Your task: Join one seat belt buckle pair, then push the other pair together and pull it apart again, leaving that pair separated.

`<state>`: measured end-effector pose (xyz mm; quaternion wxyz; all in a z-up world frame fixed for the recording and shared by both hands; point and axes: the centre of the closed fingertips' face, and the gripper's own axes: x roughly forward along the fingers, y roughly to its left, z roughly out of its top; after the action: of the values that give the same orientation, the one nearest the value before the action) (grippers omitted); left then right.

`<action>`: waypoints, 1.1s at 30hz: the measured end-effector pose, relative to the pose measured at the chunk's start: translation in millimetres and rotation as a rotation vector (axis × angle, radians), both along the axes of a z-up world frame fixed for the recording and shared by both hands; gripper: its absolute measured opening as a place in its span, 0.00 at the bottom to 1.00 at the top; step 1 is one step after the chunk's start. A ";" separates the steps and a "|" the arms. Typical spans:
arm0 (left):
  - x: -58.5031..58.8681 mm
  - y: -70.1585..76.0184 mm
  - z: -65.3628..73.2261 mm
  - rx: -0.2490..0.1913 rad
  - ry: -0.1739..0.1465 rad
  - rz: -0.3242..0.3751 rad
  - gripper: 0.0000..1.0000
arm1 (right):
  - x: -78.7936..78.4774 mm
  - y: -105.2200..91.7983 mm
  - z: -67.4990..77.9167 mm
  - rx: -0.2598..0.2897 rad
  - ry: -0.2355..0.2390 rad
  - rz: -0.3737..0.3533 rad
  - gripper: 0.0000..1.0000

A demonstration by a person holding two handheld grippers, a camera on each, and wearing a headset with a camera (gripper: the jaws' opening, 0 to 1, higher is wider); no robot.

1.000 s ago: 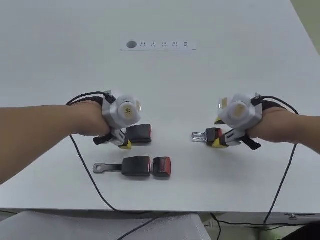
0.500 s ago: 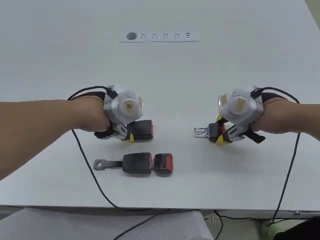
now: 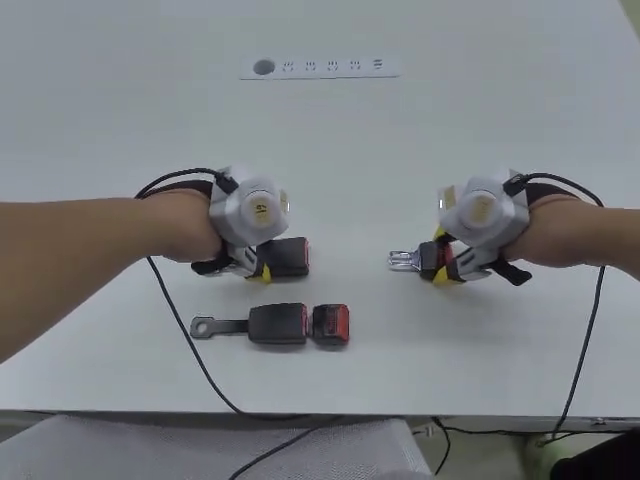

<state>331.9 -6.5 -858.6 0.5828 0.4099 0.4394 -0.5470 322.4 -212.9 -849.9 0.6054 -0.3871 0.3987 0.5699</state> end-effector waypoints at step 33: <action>-0.9 0.2 -2.0 0.026 -0.003 -0.029 0.32 | 11.1 109.8 -8.8 0.040 -0.019 0.038 0.34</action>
<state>331.0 -6.3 -860.6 0.5701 0.4245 0.4397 -0.5491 333.5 -103.2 -858.7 0.6059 -0.3875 0.3742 0.5854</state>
